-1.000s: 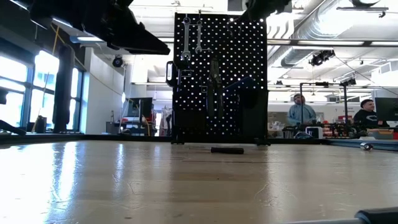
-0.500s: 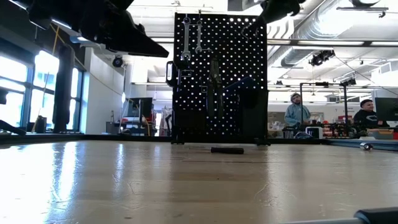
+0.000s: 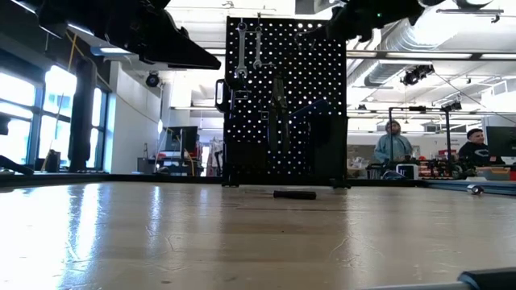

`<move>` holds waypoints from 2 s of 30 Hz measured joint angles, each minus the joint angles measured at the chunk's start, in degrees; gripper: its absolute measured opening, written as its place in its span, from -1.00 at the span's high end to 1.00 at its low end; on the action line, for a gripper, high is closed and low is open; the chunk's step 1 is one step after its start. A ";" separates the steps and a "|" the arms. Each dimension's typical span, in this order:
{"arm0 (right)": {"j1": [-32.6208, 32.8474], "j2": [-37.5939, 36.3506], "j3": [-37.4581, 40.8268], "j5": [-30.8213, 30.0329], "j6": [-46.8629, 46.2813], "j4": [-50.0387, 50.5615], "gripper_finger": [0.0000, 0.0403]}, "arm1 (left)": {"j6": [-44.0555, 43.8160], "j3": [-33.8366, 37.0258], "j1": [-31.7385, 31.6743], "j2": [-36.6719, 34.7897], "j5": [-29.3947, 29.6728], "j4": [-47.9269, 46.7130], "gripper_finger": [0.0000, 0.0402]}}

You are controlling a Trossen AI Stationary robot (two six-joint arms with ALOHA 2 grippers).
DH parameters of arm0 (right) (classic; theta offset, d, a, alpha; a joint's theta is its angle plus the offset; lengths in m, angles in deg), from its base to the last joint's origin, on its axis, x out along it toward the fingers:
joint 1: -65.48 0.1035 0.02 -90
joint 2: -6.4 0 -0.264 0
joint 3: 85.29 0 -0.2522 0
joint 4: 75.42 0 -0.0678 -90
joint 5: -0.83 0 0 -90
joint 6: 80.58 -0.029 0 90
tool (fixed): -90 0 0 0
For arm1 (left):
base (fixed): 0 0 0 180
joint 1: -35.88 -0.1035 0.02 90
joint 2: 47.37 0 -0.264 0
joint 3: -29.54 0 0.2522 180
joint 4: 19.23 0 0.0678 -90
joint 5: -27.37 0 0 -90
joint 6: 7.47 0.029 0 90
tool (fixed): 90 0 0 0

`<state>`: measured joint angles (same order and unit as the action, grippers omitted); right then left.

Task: Hang tools onto peg board
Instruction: Hang the binder clip on the pegboard

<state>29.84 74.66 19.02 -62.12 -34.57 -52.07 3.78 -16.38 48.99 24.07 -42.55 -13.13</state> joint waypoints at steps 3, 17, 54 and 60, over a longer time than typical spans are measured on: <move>0.00 0.57 -0.57 0.10 2.39 -2.33 1.00 | -0.19 0.01 -0.01 0.00 0.02 -0.07 0.09; -5.80 3.17 -0.70 5.25 -0.05 -7.83 1.00 | 0.42 0.02 -3.13 0.00 -1.81 -0.08 0.09; -9.50 3.33 -11.85 7.44 -3.05 4.21 1.00 | 0.98 0.02 -4.94 0.00 -3.50 -0.33 0.09; -8.30 3.28 -11.89 6.55 -1.56 7.44 1.00 | 0.96 0.50 -4.94 0.00 -4.29 0.13 0.09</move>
<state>21.54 77.94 7.13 -55.57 -36.13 -44.63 4.74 -15.88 44.05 24.07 -46.84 -13.00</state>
